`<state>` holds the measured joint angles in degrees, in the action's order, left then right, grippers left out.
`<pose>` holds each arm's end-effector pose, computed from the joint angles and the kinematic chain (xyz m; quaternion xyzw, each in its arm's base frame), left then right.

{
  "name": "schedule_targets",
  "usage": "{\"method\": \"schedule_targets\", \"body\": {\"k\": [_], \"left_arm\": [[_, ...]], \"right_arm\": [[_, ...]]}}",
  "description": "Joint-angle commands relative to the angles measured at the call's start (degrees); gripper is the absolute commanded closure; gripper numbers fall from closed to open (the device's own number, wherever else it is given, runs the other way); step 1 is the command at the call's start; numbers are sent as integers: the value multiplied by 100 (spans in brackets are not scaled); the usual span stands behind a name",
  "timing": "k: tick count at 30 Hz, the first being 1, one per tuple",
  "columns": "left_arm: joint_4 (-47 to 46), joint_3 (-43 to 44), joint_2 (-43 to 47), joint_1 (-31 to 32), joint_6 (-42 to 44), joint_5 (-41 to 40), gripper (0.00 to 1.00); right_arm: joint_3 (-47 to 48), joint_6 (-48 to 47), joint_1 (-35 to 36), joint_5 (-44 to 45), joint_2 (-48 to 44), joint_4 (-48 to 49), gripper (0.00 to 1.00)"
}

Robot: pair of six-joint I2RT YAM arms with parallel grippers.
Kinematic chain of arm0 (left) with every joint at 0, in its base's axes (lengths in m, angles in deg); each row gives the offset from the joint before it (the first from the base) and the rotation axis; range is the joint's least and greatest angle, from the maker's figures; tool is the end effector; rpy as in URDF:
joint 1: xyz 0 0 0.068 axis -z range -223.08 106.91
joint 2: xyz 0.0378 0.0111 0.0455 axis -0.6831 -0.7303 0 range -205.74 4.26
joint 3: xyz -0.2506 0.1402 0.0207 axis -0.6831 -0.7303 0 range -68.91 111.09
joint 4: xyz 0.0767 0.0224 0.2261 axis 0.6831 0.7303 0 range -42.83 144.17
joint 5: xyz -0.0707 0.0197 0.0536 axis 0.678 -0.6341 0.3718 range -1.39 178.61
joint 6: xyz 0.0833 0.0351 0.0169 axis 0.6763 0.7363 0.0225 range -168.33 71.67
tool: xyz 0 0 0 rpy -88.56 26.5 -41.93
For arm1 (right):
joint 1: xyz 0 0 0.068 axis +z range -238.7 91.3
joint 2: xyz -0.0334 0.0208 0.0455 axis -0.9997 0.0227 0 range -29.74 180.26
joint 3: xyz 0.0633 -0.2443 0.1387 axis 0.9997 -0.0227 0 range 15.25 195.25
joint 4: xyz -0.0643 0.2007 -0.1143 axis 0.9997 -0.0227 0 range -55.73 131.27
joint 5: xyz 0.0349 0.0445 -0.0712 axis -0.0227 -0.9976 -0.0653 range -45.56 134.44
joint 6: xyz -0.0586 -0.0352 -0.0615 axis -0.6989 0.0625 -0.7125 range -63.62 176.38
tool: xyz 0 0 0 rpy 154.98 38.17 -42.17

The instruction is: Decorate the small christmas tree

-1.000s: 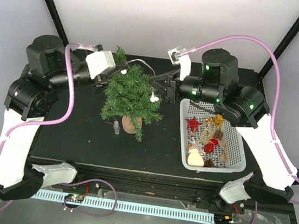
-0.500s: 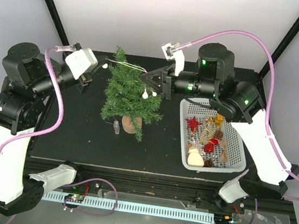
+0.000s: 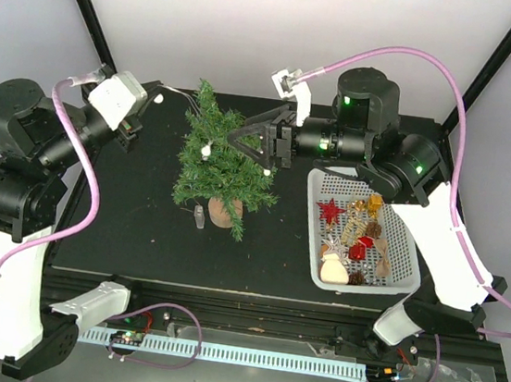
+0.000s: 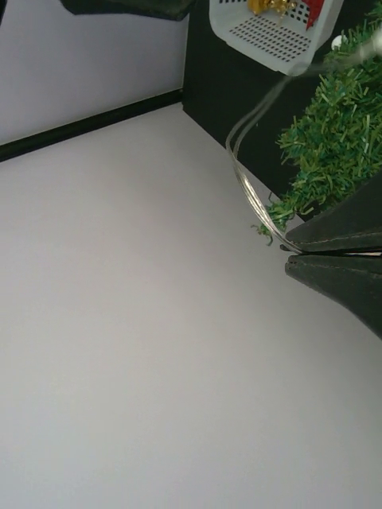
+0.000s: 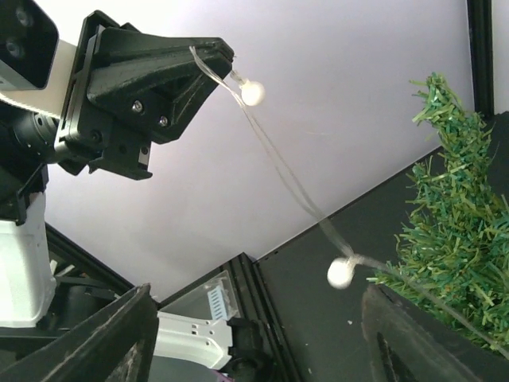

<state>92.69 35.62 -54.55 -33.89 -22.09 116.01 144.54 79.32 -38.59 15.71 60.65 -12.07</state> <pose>0.1265 -0.0590 0.5538 0.3686 0.6022 -0.0633 0.7054 0.1611 0.2545 0.5426 -0.3276 0.7085 0.5108 0.3603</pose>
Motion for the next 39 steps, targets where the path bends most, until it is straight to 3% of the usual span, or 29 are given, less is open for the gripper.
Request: {"method": "schedule_targets", "body": {"k": [1,14,24,39], "left_arm": [[-231,128,36,-162,-168,-231,98],[-747,340,53,-805,-353,-402,98],[-993,490,78,-996,-468,-550,98],[5,785,302,-1050,-211,-707,98]], "right_arm": [[83,-56,17,79,-76,-3,27],[-1141,-167,-21,933,-996,182,25],[-1522,-138,-65,1168,-1287,246,25],[-1764,-167,-114,1405,-1426,237,25]]}}
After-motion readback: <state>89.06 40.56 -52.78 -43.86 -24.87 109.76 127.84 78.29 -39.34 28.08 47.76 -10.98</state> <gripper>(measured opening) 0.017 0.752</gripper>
